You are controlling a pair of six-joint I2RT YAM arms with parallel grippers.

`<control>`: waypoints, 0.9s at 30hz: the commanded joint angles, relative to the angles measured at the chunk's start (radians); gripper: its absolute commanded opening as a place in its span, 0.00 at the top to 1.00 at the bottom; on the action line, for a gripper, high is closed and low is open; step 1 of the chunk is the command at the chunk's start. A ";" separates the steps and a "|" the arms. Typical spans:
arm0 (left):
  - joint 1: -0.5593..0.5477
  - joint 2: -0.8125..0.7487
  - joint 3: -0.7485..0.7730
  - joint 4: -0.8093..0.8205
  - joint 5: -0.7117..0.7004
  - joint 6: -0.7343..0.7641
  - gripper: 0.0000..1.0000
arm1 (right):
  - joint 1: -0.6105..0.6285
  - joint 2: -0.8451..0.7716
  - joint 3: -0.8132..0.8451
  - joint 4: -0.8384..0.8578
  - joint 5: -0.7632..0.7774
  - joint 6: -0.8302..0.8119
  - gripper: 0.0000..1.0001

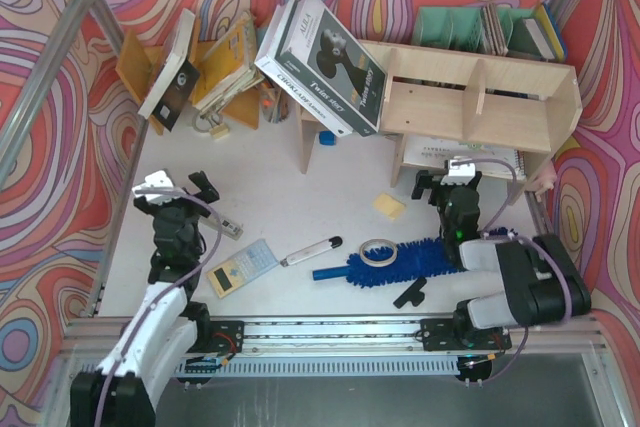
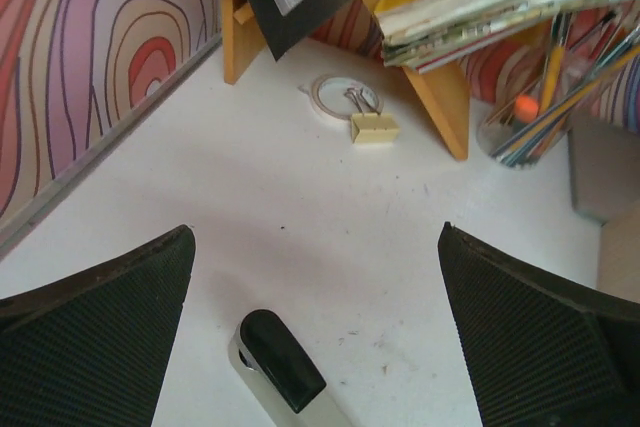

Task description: Dust the bookshelf with a duster

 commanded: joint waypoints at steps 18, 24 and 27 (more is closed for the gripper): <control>-0.008 -0.477 0.274 -1.134 -0.232 -0.790 0.02 | 0.018 -0.869 0.107 -1.017 -0.209 0.619 0.01; -0.008 -0.422 0.257 -1.021 0.035 -0.643 0.02 | 0.095 -0.743 0.303 -1.342 -0.227 0.571 0.01; -0.013 -0.308 0.343 -1.085 0.094 -0.615 0.02 | 0.287 -0.754 0.334 -1.444 -0.038 0.609 0.01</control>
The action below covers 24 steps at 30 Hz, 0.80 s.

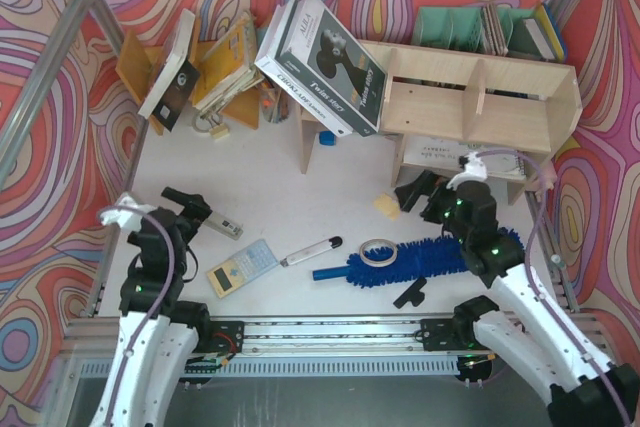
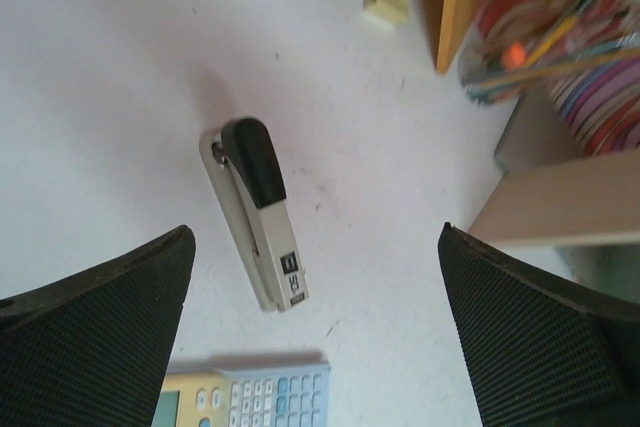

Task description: Dust the bookshelf with a duster

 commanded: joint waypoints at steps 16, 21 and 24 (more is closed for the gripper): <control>-0.194 0.165 -0.020 -0.016 0.105 0.125 0.02 | 0.726 0.226 0.236 -0.818 0.615 0.703 0.14; -0.195 0.146 -0.049 -0.010 0.089 0.127 0.02 | 0.816 0.286 0.262 -1.024 0.608 0.929 0.23; -0.194 0.142 -0.057 -0.010 0.077 0.126 0.02 | 0.838 0.307 0.256 -1.125 0.578 1.023 0.28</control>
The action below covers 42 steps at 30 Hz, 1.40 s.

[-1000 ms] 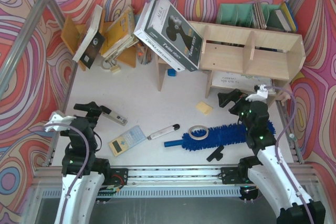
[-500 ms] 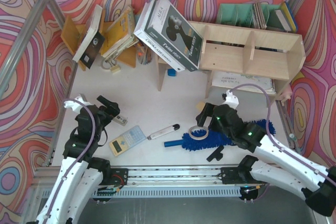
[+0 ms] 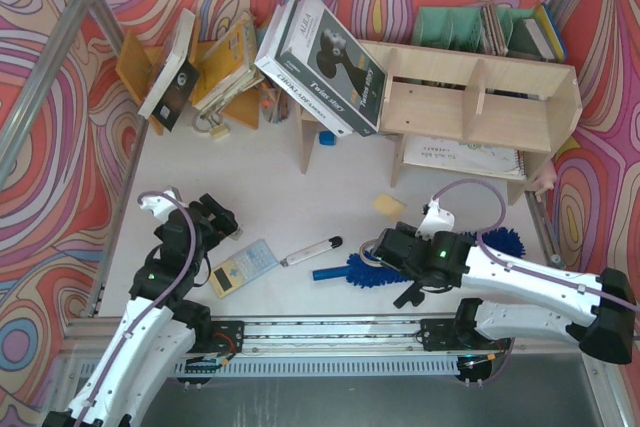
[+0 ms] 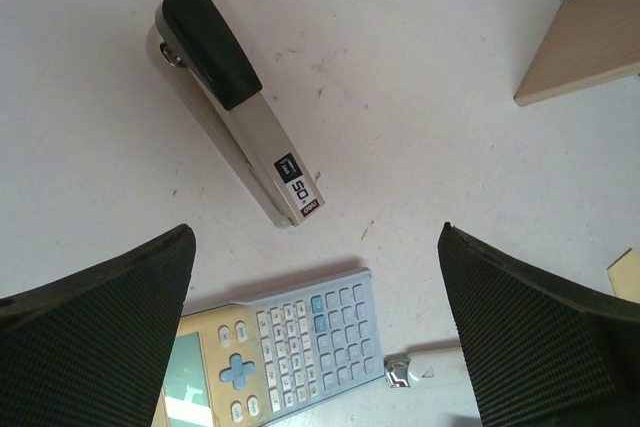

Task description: Dust the bookshelf with a duster

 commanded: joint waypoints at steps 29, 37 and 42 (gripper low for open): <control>-0.005 0.008 -0.045 0.032 -0.048 0.016 0.02 | 0.046 0.043 -0.240 -0.009 -0.142 0.324 0.32; -0.005 0.011 -0.056 0.039 -0.053 0.016 0.02 | 0.046 0.046 -0.274 0.018 -0.160 0.345 0.36; -0.005 0.010 -0.061 0.039 -0.052 0.016 0.02 | 0.046 0.065 -0.277 0.028 -0.164 0.348 0.41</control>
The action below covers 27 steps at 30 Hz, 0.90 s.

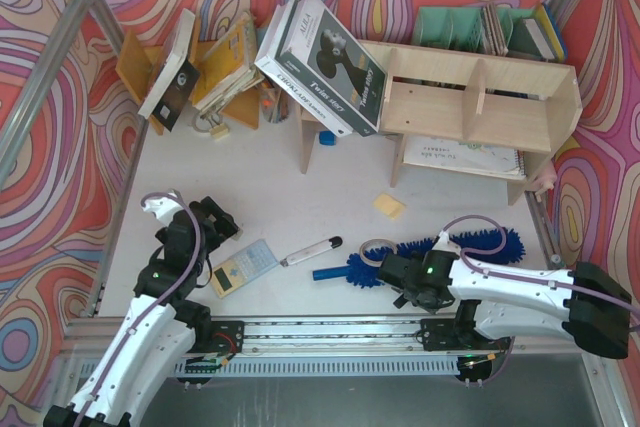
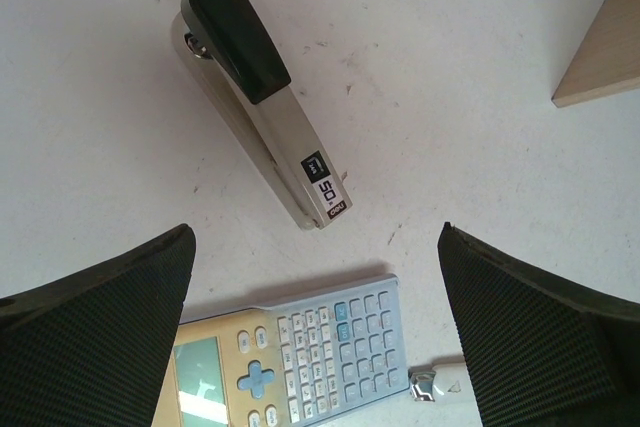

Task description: Dust the bookshelf with a duster

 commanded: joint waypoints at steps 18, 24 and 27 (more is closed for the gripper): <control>-0.005 0.008 -0.020 0.024 -0.019 0.017 0.02 | 0.006 0.024 0.067 -0.086 0.067 0.029 0.68; -0.006 0.014 -0.015 0.027 -0.023 0.018 0.02 | 0.007 0.014 0.083 -0.103 0.069 0.031 0.85; -0.006 0.016 -0.015 0.029 -0.022 0.017 0.02 | 0.006 0.001 0.092 -0.123 0.075 0.036 0.92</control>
